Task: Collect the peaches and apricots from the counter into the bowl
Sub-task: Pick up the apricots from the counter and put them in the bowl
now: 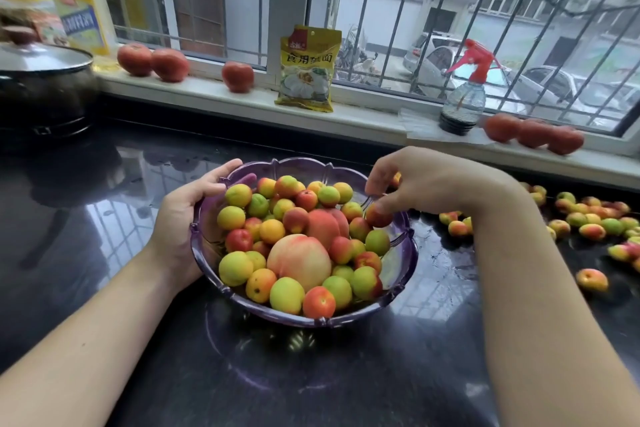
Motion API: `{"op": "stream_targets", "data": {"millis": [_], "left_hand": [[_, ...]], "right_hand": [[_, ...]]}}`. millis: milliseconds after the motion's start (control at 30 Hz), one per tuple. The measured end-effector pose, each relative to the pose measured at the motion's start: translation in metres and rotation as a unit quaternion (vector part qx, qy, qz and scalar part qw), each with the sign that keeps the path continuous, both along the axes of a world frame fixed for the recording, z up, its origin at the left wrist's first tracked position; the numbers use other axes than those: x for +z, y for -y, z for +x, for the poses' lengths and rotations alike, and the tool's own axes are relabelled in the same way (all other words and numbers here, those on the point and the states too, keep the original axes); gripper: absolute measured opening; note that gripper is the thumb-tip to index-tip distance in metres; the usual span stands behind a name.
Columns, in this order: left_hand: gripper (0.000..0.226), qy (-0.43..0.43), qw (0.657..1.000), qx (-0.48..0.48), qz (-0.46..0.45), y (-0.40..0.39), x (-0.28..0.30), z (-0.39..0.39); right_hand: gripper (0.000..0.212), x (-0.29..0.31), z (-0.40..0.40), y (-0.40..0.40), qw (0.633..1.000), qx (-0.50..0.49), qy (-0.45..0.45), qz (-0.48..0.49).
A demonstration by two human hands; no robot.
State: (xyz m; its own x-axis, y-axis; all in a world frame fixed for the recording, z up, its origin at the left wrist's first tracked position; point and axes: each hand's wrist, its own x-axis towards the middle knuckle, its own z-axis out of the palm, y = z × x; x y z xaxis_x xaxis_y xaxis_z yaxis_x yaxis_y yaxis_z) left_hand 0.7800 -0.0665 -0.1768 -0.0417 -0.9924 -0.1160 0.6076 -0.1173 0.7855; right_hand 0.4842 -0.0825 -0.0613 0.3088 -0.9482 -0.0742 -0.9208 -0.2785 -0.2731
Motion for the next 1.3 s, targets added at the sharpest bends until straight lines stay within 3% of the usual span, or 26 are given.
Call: {"op": "stream_targets", "data": {"millis": [67, 133, 200, 300, 400, 500, 567, 867, 933, 1000, 1067, 1100, 1200, 1300], "left_hand": [[0.046, 0.001, 1.000, -0.001, 0.000, -0.001, 0.000, 0.000], [0.046, 0.001, 1.000, -0.003, -0.001, -0.001, 0.001, -0.001], [0.046, 0.003, 1.000, -0.005, -0.003, -0.001, 0.001, -0.001], [0.046, 0.006, 1.000, -0.007, -0.003, -0.001, 0.002, -0.001], [0.046, 0.004, 1.000, -0.008, -0.004, -0.002, 0.002, -0.001], [0.046, 0.003, 1.000, -0.012, -0.006, -0.001, 0.001, 0.000], [0.046, 0.004, 1.000, -0.013, -0.007, -0.001, -0.001, 0.001], [0.046, 0.006, 1.000, -0.014, -0.013, 0.001, -0.003, 0.003], [0.046, 0.007, 1.000, -0.013, -0.011, 0.000, -0.003, 0.003], [0.046, 0.003, 1.000, -0.009, -0.009, 0.000, -0.002, 0.002], [0.046, 0.000, 1.000, -0.008, -0.007, -0.001, -0.001, 0.001], [0.046, 0.001, 1.000, -0.008, -0.006, -0.001, 0.000, 0.001], [0.046, 0.001, 1.000, -0.007, -0.003, -0.002, 0.001, 0.001], [0.046, 0.001, 1.000, -0.005, -0.001, -0.002, 0.002, 0.000]], "right_hand": [[0.009, 0.007, -0.006, 0.000, 0.990, -0.026, 0.117, -0.074], [0.007, 0.010, -0.017, 0.004, 0.954, -0.082, 0.227, -0.177], [0.012, 0.006, -0.031, 0.012, 0.930, -0.142, 0.246, -0.232], [0.016, -0.020, -0.054, 0.034, 0.933, -0.249, 0.183, -0.186], [0.018, -0.058, -0.064, 0.051, 0.929, -0.330, 0.040, -0.165], [0.050, -0.086, -0.060, 0.055, 0.919, -0.365, -0.038, -0.141], [0.061, -0.095, -0.058, 0.057, 0.919, -0.370, -0.075, -0.116], [0.052, -0.083, -0.052, 0.052, 0.923, -0.367, -0.083, -0.079], [0.050, -0.059, -0.049, 0.048, 0.928, -0.354, -0.004, -0.114], [0.039, -0.030, -0.044, 0.038, 0.929, -0.307, 0.160, -0.134], [0.038, -0.007, -0.033, 0.021, 0.930, -0.218, 0.278, -0.098], [0.042, 0.000, -0.026, 0.013, 0.942, -0.159, 0.287, -0.064], [0.046, 0.007, -0.006, 0.002, 0.975, -0.039, 0.215, 0.025], [0.023, 0.000, 0.010, 0.006, 0.995, -0.020, 0.094, 0.005]]}}
